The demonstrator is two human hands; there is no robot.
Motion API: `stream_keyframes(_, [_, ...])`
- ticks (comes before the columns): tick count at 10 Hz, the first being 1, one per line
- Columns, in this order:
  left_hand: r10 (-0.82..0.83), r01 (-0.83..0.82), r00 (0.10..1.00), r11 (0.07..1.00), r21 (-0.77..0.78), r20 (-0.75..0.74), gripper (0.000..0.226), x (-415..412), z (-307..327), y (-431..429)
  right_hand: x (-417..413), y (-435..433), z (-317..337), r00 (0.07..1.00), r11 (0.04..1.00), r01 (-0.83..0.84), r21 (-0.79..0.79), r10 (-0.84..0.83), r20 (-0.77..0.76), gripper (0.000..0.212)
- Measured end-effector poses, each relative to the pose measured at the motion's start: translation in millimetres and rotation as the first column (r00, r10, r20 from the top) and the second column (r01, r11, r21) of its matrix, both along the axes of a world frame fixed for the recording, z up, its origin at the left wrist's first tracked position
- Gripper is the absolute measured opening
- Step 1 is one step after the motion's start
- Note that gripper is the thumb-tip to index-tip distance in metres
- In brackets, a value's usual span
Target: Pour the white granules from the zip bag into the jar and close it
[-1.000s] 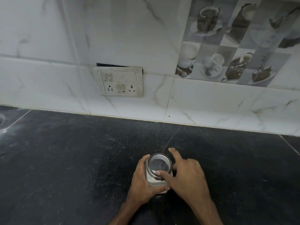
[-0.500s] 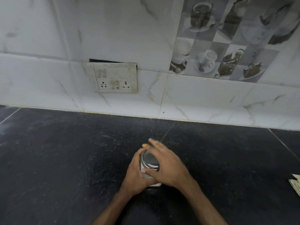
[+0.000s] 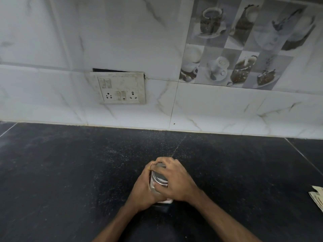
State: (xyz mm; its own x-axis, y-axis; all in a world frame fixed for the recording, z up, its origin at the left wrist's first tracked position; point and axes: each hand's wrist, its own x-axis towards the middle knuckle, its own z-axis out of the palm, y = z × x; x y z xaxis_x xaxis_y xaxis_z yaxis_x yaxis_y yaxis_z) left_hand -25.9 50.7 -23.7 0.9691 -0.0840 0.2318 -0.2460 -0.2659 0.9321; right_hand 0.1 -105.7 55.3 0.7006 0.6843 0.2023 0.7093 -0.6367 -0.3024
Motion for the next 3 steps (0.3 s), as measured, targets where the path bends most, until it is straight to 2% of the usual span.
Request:
stream_keyframes(1, [0.057,-0.056,0.998,0.998,-0.016,0.006,0.101,-1.6,-3.8,-7.7,-6.7,10.2,-12.3,0.992,0.991,0.103,0.082,-0.109,0.066,0.043])
stream_keyframes(2, [0.082,-0.081,0.996,0.996,0.021,-0.026,0.108,-2.6,-4.6,-9.3,-8.2,12.1,-13.1,0.985,0.986,0.145,0.084,-0.152,0.083,0.055])
stream_keyframes(3, [-0.048,0.067,0.992,0.984,0.167,-0.120,0.149,-12.7,4.9,3.3,-16.6,12.4,3.5,0.973,0.973,0.230,-0.023,-0.229,0.011,0.087])
